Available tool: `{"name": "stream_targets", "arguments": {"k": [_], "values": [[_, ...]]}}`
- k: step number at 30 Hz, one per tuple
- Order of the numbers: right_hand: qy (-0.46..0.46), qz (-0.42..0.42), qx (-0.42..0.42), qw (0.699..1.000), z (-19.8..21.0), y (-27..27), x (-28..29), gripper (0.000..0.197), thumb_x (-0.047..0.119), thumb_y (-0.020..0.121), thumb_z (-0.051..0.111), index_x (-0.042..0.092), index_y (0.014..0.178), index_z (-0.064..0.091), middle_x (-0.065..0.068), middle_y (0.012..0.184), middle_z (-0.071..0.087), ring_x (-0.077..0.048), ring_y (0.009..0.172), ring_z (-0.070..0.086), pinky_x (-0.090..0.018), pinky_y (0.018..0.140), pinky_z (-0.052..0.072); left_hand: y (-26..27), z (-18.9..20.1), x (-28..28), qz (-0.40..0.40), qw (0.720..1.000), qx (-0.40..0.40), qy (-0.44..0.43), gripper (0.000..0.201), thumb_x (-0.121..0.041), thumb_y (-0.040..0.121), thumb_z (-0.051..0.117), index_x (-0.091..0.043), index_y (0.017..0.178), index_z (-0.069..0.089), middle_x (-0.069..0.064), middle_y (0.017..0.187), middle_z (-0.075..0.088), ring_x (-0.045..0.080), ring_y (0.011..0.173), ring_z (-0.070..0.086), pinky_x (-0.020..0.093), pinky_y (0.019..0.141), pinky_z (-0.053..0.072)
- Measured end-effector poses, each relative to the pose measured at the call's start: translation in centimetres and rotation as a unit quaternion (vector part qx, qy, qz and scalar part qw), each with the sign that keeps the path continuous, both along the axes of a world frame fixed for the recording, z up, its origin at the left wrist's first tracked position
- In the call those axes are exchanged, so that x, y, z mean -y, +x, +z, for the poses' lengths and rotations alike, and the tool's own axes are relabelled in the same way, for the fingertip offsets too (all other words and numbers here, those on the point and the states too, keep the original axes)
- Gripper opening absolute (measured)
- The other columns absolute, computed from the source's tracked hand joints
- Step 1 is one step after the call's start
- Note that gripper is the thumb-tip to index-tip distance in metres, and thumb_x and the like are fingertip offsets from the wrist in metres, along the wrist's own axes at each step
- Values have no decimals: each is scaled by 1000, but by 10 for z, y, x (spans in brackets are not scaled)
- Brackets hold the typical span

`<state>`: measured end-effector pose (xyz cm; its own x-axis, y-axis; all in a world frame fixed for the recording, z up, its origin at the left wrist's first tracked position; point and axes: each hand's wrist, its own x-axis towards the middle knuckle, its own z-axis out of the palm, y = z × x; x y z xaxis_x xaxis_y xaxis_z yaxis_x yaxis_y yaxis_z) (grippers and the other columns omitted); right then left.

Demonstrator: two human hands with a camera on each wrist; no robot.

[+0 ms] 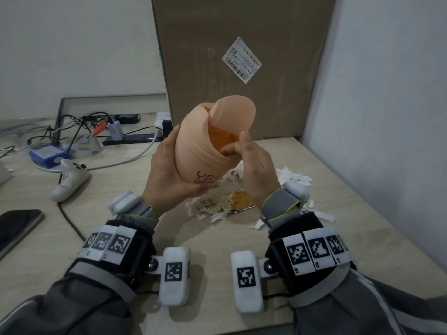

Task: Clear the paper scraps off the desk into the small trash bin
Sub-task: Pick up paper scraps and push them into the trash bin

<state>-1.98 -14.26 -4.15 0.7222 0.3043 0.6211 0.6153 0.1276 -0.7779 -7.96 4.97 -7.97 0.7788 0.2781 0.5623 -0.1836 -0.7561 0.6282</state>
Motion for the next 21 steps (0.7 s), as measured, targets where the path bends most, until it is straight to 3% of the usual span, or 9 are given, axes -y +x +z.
{"name": "stream_targets", "arguments": {"k": [3,6,9,11,14,17,19,21], "values": [[-21,22,8,1000,-2,1,0,58,37,96,22,10,85,73,12,82,67,11,80,59,-1,72,39,0,0,-1,2,1000,4,-6,136,-66,49,84,-32,161,15,4,153,38,26,139,43,60,111,44],[58,-20,8,998,1,5,5,58,35,98,22,7,88,72,0,89,72,-3,90,64,-8,82,42,-1,2,-2,5,999,23,-39,131,-61,48,85,-31,159,22,-2,148,43,21,136,46,56,111,46],[55,-127,-7,990,1,10,10,35,27,98,39,10,84,66,1,81,68,-3,75,60,-18,70,45,-4,3,-2,10,995,47,-91,123,-60,48,86,-40,152,23,-16,138,47,15,130,49,50,109,49],[-70,-170,-31,983,-3,17,14,19,25,92,52,14,82,64,5,77,63,-4,68,54,-23,65,43,-4,1,-5,28,991,56,-119,126,-58,47,87,-33,155,27,-9,141,48,18,132,51,55,107,50],[-305,-158,-43,938,-11,24,19,7,27,85,61,21,85,64,3,87,64,-15,84,60,-30,76,49,-3,0,-10,52,988,58,-133,132,-59,46,88,-25,158,28,0,144,50,23,133,52,59,105,51],[-463,-105,-54,878,-15,22,20,29,31,79,67,25,107,64,-1,114,60,-19,102,56,-30,85,46,-5,1,-7,53,989,59,-125,131,-59,45,87,-26,157,29,-4,141,51,20,131,52,56,106,51],[-547,-84,-24,832,-18,22,19,48,35,78,69,31,124,56,-3,129,51,-25,119,47,-35,96,43,-6,3,-5,51,990,57,-121,132,-61,44,84,-26,157,27,-8,137,48,17,128,50,51,107,50],[-626,-83,25,775,-20,21,16,54,35,82,63,39,133,45,-3,137,43,-30,129,33,-42,99,34,-6,4,-3,48,990,56,-117,133,-62,44,83,-25,158,26,-8,136,47,17,128,50,51,107,50]]}}
